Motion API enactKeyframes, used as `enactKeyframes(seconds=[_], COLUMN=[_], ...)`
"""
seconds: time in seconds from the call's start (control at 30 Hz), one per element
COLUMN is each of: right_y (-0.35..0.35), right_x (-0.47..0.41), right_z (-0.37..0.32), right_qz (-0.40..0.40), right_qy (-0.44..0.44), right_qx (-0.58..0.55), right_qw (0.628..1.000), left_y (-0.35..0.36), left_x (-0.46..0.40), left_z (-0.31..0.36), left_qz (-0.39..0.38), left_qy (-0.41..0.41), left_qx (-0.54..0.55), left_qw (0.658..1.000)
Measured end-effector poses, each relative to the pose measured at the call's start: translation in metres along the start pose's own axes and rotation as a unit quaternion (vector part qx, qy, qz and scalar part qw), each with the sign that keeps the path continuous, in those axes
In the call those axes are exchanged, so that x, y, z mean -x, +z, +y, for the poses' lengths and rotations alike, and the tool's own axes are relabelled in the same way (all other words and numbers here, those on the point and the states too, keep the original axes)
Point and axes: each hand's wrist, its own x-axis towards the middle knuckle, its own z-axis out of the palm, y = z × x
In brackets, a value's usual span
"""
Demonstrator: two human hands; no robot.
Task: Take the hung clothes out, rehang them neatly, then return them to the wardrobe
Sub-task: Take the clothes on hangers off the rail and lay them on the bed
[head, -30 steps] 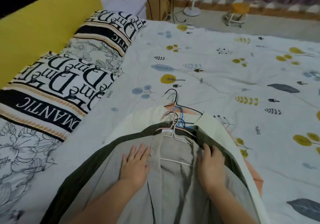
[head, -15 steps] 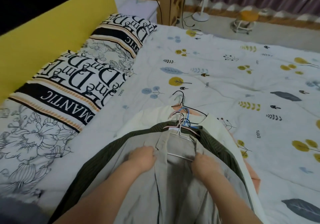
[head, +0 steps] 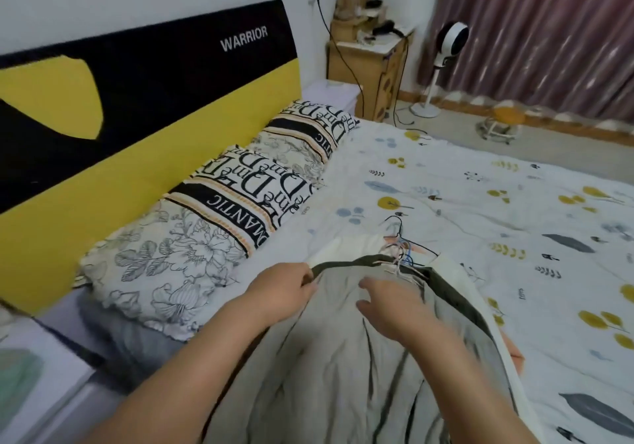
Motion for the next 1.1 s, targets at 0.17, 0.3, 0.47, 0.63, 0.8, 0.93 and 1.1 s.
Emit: enactKeyframes(seconds=[0.17, 0.3, 0.47, 0.63, 0.8, 0.93, 1.1], right_y=[-0.022, -0.031, -0.045, -0.049, -0.037, -0.016, 0.012], right_x=[0.064, 0.108, 0.149, 0.184, 0.225, 0.268, 0.334], right_z=[-0.089, -0.162, -0.242, -0.302, -0.347, -0.38, -0.421], right_qz=[0.023, 0.026, 0.018, 0.015, 0.017, 0.004, -0.029], right_qy=[-0.088, -0.175, -0.299, -0.404, -0.503, -0.581, -0.656], right_qx=[0.001, 0.01, 0.065, 0.102, 0.125, 0.139, 0.149], right_qw=[0.996, 0.984, 0.952, 0.909, 0.855, 0.802, 0.74], left_y=[-0.059, -0.096, -0.129, -0.143, -0.127, -0.098, -0.064], left_x=[0.107, 0.194, 0.29, 0.385, 0.473, 0.543, 0.632], left_z=[-0.04, -0.074, -0.103, -0.117, -0.116, -0.105, -0.096], left_qz=[0.055, 0.093, 0.123, 0.19, 0.216, 0.22, 0.228], left_qy=[-0.023, -0.064, -0.154, -0.266, -0.382, -0.464, -0.54], left_qx=[-0.007, -0.028, -0.043, -0.048, -0.018, 0.013, 0.06], left_qw=[0.998, 0.993, 0.979, 0.944, 0.898, 0.858, 0.808])
